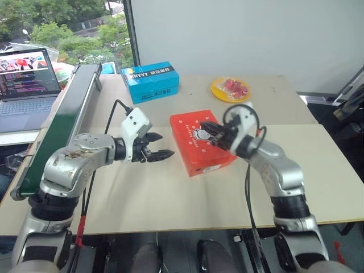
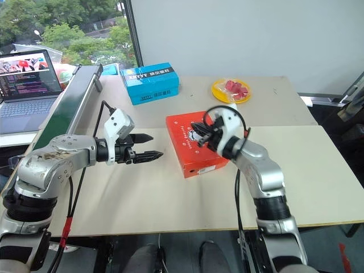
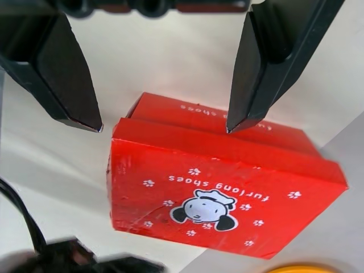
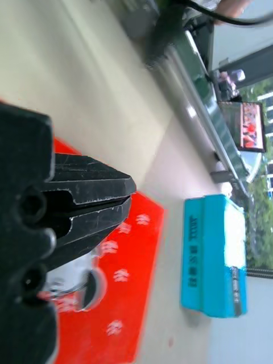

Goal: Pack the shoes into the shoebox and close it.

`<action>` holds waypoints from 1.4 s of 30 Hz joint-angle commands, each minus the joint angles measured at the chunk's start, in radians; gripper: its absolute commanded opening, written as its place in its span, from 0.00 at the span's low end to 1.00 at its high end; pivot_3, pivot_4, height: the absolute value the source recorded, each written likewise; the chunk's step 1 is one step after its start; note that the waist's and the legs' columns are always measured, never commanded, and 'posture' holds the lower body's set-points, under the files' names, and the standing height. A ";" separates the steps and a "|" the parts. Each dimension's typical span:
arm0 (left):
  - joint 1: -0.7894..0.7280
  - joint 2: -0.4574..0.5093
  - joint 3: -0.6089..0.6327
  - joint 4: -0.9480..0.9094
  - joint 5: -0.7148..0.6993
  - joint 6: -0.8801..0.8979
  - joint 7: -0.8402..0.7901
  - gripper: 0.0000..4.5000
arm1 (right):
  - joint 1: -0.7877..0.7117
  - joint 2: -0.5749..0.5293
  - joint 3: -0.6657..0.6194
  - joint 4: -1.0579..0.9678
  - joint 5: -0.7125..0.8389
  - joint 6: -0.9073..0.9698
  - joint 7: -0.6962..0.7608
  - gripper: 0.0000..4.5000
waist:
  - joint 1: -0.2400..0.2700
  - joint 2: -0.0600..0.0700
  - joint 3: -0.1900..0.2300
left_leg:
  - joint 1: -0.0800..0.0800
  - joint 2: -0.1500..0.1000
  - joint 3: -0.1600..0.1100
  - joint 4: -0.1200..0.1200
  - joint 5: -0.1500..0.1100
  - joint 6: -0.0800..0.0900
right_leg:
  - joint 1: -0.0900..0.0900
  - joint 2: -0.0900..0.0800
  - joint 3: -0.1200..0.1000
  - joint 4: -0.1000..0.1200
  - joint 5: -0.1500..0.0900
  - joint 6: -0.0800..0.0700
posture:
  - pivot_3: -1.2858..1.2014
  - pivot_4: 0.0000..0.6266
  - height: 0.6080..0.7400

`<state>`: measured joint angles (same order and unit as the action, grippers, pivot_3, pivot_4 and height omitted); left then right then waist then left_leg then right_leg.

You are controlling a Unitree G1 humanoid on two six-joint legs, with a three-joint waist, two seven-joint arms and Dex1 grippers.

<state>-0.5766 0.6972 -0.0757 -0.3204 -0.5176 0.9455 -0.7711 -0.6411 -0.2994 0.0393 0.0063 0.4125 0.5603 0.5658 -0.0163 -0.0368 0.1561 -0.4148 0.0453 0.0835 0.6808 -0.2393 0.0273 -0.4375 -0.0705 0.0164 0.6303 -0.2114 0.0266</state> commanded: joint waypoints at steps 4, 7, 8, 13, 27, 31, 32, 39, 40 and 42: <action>0.043 -0.015 0.059 -0.086 -0.023 0.029 0.054 0.82 | -0.130 0.034 0.179 0.343 -0.187 -0.152 0.083 0.00 | 0.004 0.000 0.000 | -0.001 -0.001 0.002 0.000 0.000 0.000 | 0.000 -0.001 0.000 0.000 0.000 0.000 | 0.52 0.24 1.00; 0.066 -0.013 0.079 -0.110 -0.027 0.041 0.077 0.82 | -0.176 0.069 0.181 0.542 -0.235 -0.246 0.087 0.00 | 0.003 0.000 0.000 | -0.001 -0.001 0.003 0.001 0.000 0.000 | 0.000 -0.001 -0.001 0.000 0.000 0.000 | 0.52 0.24 1.00; 0.072 -0.014 0.085 -0.117 -0.030 0.044 0.085 0.82 | -0.187 0.079 0.171 0.587 -0.238 -0.265 0.088 0.00 | 0.002 0.000 0.000 | -0.001 -0.001 0.003 0.001 0.000 0.000 | 0.000 -0.001 -0.001 0.000 0.000 0.000 | 0.52 0.24 1.00; 0.093 -0.017 0.104 -0.134 -0.040 0.050 0.115 0.82 | -0.202 0.089 0.144 0.691 -0.253 -0.325 0.103 0.00 | 0.001 0.000 0.000 | 0.001 0.000 0.002 0.001 0.000 0.000 | 0.001 -0.001 -0.001 0.000 0.000 0.000 | 0.52 0.24 1.00; 0.261 -0.081 0.110 -0.087 0.086 -0.271 0.129 0.82 | 0.044 -0.192 0.012 0.029 -0.123 -0.107 0.257 0.34 | 0.007 0.000 0.000 | -0.001 -0.001 0.001 0.000 0.000 0.000 | 0.000 -0.004 -0.002 0.000 0.000 0.000 | 0.52 0.24 1.00; 0.290 -0.080 0.125 -0.052 0.105 -0.331 0.119 0.82 | 0.134 -0.271 -0.075 -0.095 -0.021 -0.021 0.304 0.64 | 0.003 0.000 0.000 | 0.001 0.000 0.001 0.000 0.000 0.000 | 0.001 -0.003 -0.001 0.000 0.000 -0.001 | 0.52 0.24 1.00; 0.298 -0.075 0.127 -0.043 0.112 -0.345 0.115 0.82 | 0.152 -0.283 -0.102 -0.107 0.000 -0.003 0.304 0.69 | 0.003 0.000 0.000 | 0.001 0.000 0.001 0.000 0.000 0.000 | 0.001 -0.003 -0.001 0.000 0.000 -0.001 | 0.52 0.24 1.00; 0.419 -0.126 0.181 0.025 0.141 -0.461 0.157 0.82 | 0.327 -0.292 -0.280 -0.108 0.011 -0.025 0.155 0.99 | 0.007 0.000 0.000 | 0.001 -0.001 0.003 0.000 0.000 0.000 | 0.001 -0.003 -0.002 -0.001 0.000 0.000 | 0.52 0.24 1.00; 0.444 -0.141 0.189 0.032 0.146 -0.481 0.165 0.82 | 0.348 -0.286 -0.282 -0.104 -0.013 -0.051 0.134 0.99 | 0.005 0.000 0.000 | 0.001 -0.001 0.003 0.000 0.000 0.000 | 0.002 -0.003 -0.002 -0.001 0.000 0.000 | 0.52 0.24 1.00; 0.503 -0.187 0.206 0.067 0.172 -0.543 0.206 0.82 | 0.392 -0.243 -0.314 -0.089 -0.048 -0.102 0.050 0.99 | 0.003 0.000 -0.001 | 0.001 -0.001 0.003 0.000 0.000 0.000 | 0.001 -0.003 -0.001 0.000 0.000 0.000 | 0.52 0.24 1.00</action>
<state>-0.0994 0.5293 0.0993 -0.2656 -0.3683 0.4681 -0.5976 -0.2587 -0.5639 -0.2159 -0.0704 0.3786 0.5162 0.6792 -0.0131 -0.0367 0.1556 -0.4133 0.0448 0.0862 0.6803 -0.2395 0.0274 -0.4361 -0.0734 0.0158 0.6299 -0.2111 0.0261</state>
